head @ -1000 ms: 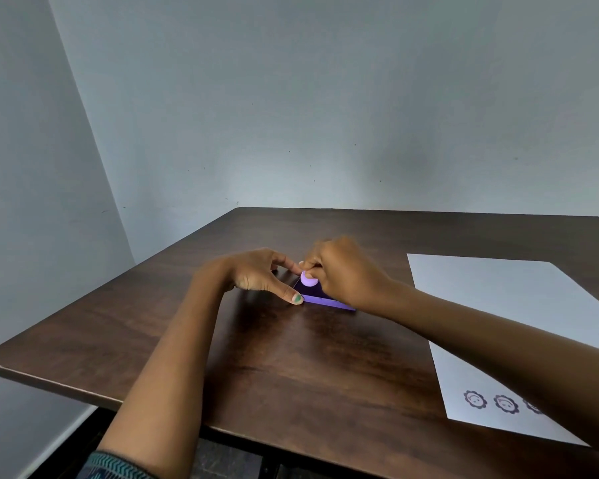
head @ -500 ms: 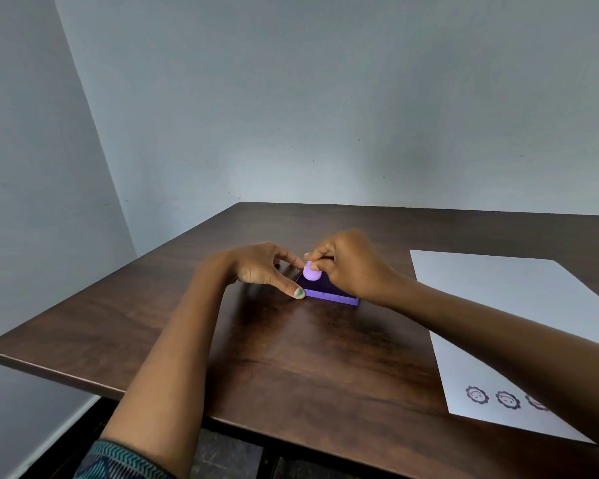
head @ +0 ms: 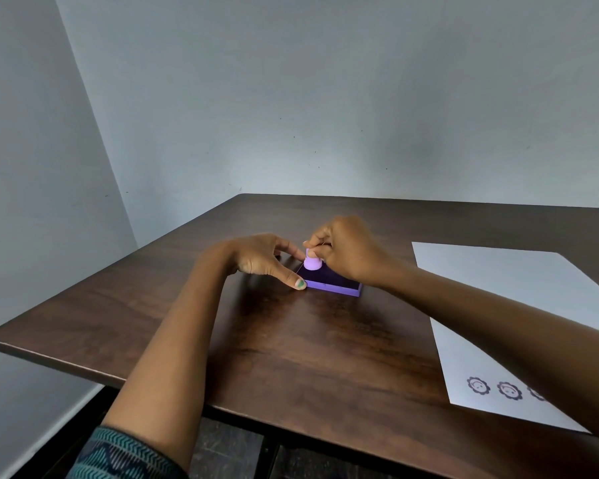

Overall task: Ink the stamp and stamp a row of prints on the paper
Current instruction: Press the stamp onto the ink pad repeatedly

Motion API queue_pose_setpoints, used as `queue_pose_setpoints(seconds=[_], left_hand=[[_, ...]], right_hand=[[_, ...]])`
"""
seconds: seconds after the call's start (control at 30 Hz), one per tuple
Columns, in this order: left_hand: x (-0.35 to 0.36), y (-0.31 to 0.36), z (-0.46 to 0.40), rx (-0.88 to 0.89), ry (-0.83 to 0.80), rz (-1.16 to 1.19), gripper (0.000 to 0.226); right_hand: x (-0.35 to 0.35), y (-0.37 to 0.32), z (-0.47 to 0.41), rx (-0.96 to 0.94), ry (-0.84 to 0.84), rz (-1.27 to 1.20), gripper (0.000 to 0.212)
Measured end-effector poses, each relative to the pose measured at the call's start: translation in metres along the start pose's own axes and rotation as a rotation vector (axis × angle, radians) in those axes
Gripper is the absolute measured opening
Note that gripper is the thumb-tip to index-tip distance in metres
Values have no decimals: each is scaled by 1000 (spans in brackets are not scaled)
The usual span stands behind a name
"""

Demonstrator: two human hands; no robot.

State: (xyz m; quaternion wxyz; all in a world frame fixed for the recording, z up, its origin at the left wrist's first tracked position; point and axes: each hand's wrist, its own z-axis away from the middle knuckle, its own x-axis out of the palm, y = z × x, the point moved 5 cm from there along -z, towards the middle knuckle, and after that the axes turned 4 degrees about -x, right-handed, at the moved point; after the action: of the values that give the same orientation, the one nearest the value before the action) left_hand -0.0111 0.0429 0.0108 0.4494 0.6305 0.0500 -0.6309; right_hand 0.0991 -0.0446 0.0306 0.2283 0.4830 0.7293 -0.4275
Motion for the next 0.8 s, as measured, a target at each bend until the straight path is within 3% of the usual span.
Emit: queue_pose_setpoints(seconds=[0.27,0.8], left_hand=[[-1,0,-1,-8,12,-14,49],[-1,-2,-3,-2,-2,18,44]], right_hand=[[-4,4,7,-9,41,-9,12],[5,-2,0,-89,-49,102,13]])
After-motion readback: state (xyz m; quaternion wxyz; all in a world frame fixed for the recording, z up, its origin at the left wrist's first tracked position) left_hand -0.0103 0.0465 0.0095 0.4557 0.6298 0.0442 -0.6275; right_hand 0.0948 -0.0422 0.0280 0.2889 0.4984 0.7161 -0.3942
